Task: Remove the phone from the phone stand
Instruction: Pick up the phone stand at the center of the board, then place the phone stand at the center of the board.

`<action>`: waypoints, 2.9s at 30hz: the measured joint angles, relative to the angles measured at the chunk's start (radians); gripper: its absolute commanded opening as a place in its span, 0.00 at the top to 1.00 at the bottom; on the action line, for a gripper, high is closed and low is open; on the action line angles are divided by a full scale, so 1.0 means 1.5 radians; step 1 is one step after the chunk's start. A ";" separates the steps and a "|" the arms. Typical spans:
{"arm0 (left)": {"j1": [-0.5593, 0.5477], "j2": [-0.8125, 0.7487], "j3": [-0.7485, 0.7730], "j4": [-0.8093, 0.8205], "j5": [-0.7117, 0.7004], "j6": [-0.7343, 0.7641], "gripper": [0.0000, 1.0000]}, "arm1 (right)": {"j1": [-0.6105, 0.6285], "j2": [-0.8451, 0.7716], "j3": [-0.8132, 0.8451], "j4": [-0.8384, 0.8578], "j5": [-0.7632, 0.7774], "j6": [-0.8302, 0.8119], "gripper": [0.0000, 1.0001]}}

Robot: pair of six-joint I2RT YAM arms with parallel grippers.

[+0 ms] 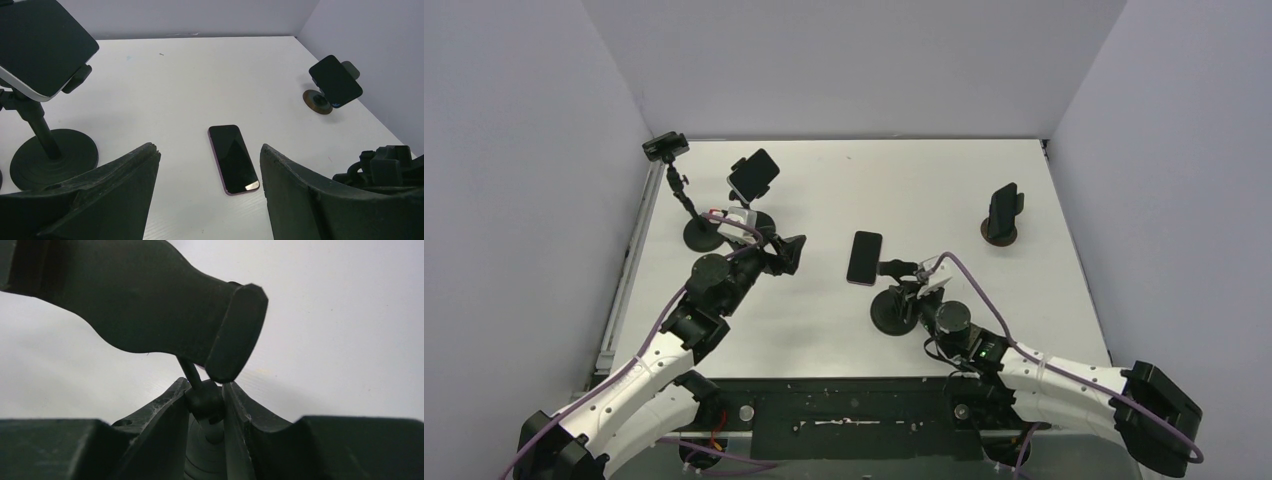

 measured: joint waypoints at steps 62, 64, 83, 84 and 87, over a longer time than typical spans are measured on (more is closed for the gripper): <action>-0.025 -0.042 -0.005 -0.001 -0.029 0.010 0.29 | -0.319 0.710 0.613 0.107 -0.012 -0.048 0.31; -0.025 -0.047 -0.005 -0.001 -0.031 0.011 0.29 | -0.318 0.695 0.598 0.103 -0.013 -0.048 0.26; -0.016 -0.006 0.174 -0.179 -0.209 -0.027 0.05 | -0.263 0.199 0.492 -0.158 -0.041 0.165 0.00; -0.009 0.005 0.209 -0.199 -0.223 -0.038 0.05 | -0.279 0.179 0.480 -0.180 -0.067 0.186 0.00; 0.027 0.031 0.300 -0.268 -0.242 -0.075 0.04 | -0.308 0.135 0.437 -0.225 -0.141 0.209 0.02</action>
